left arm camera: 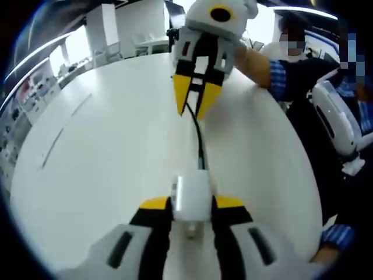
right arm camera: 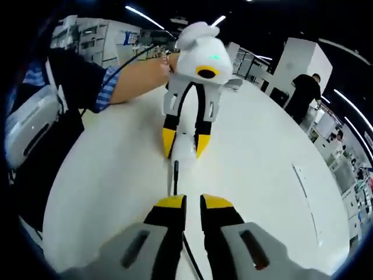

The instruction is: Plug the desk Type‑C cable into the charger adapter.

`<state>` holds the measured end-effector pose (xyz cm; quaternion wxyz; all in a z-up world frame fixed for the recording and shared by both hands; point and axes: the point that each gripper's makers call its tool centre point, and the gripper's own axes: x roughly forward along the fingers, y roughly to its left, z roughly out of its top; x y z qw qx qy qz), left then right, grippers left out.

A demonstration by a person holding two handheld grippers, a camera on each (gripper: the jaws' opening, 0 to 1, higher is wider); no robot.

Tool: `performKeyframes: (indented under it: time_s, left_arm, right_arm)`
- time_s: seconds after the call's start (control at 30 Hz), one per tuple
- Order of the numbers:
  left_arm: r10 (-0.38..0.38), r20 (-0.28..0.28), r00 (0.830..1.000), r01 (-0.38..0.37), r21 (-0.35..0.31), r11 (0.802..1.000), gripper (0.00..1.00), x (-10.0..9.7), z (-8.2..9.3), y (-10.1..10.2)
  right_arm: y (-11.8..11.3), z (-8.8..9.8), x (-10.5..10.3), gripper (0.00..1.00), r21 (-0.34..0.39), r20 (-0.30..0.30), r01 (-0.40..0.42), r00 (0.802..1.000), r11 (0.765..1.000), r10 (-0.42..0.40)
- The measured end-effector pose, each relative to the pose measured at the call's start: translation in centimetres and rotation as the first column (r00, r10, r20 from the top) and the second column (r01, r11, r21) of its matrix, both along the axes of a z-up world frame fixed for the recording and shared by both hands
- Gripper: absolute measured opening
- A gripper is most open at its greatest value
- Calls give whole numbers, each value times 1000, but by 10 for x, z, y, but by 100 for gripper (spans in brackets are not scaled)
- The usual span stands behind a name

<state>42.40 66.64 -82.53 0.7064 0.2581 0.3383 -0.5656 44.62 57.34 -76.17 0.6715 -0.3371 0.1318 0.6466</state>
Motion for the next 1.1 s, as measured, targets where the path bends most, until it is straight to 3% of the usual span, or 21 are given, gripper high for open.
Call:
performKeyframes:
  time_s: [0.1, 0.27, 0.37, 0.43, 0.57, 0.73, 0.93, 1.1]
  left_arm:
    - [-1, -3, 1000, 1, -5, 1000, 26, 1, 0, 1]
    - [5, -1, 1000, -5, 1, 1000, 26, 2, 0, 5]
    - [10, -1, 1000, -10, 2, 1000, 26, 3, 0, 8]
    - [15, -1, 1000, -15, 2, 1000, 26, 4, 0, 10]
    - [27, -1, 1000, -27, 2, 1000, 27, 6, 1, 15]
    - [41, 0, 999, -41, -2, 999, 26, 8, 1, 19]
    - [59, 10, 998, -59, -21, 998, 26, 14, 2, 21]
    - [61, 22, 998, -60, -60, 996, 27, 19, 3, 22]
  right_arm:
    - [-43, 14, 19, 10, -45, 63, 67, 996, 997, -65]
    - [-88, 12, 32, 10, -104, 40, 153, 988, 983, -150]
    - [-119, -6, 39, 10, -174, 27, 228, 974, 958, -227]
    - [-133, -24, 36, 10, -230, 0, 226, 973, 946, -233]
    - [-142, -47, 33, 10, -288, -6, 228, 971, 930, -240]
    - [-142, -58, 27, 10, -297, -36, 210, 972, 932, -230]
    - [-142, -56, 36, 5, -297, 45, 223, 975, 929, -219]
    - [-141, -56, 44, 5, -288, 47, 234, 972, 929, -231]
